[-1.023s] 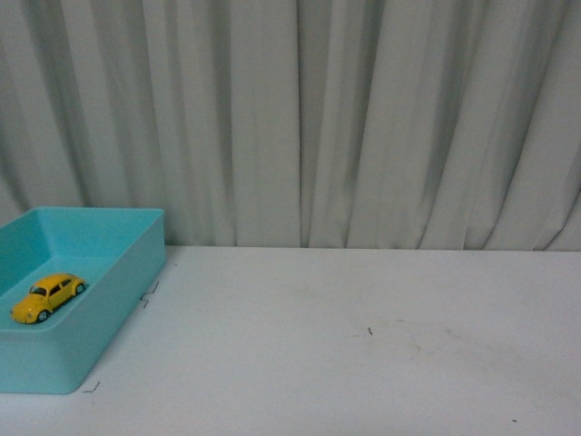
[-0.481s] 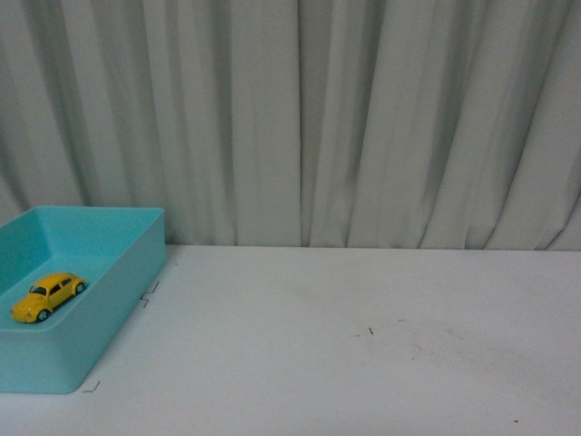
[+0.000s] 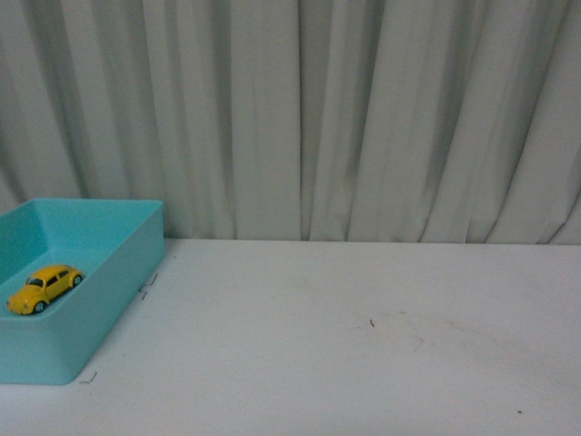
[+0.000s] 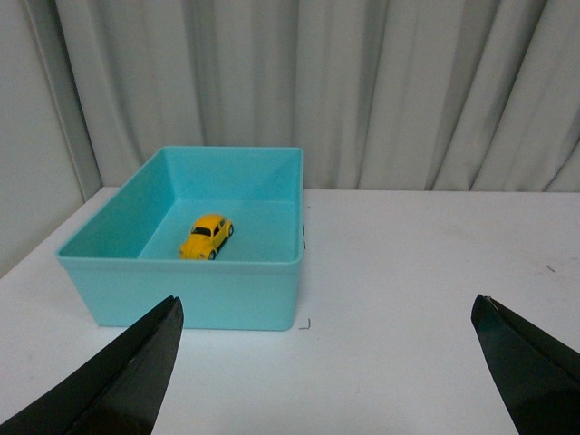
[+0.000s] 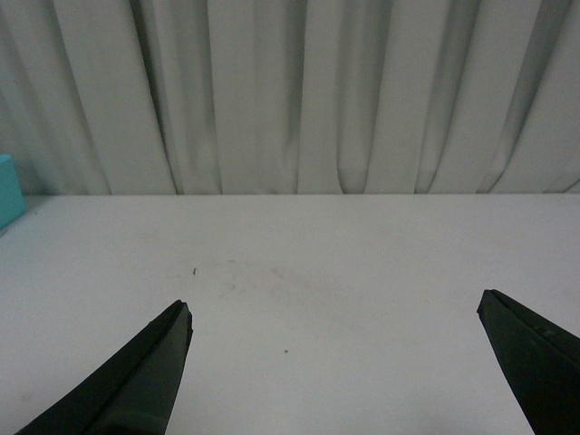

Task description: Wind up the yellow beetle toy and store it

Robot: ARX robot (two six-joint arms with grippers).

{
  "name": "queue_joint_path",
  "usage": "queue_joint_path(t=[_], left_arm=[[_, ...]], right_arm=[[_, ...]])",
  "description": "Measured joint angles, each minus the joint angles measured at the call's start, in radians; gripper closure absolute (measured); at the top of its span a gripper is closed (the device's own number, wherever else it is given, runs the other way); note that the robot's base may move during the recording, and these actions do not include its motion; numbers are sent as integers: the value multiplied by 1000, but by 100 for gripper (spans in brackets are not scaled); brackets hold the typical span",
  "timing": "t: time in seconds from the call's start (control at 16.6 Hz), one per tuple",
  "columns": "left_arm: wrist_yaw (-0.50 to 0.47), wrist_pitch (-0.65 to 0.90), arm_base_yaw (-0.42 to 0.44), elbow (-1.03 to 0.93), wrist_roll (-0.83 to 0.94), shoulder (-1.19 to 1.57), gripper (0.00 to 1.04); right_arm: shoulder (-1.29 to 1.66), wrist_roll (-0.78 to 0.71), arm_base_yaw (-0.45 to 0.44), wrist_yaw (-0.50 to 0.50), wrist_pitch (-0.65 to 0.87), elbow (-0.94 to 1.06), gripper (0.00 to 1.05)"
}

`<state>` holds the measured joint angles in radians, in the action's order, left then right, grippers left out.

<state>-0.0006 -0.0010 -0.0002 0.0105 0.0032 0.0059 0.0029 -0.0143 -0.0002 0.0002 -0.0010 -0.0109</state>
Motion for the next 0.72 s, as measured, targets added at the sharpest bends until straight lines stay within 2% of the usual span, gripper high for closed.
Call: queue_joint_path(t=[0.72], left_arm=[[0, -3, 0, 0, -3, 0, 7]], right_arm=[[0, 0, 0, 0, -3, 0, 7]])
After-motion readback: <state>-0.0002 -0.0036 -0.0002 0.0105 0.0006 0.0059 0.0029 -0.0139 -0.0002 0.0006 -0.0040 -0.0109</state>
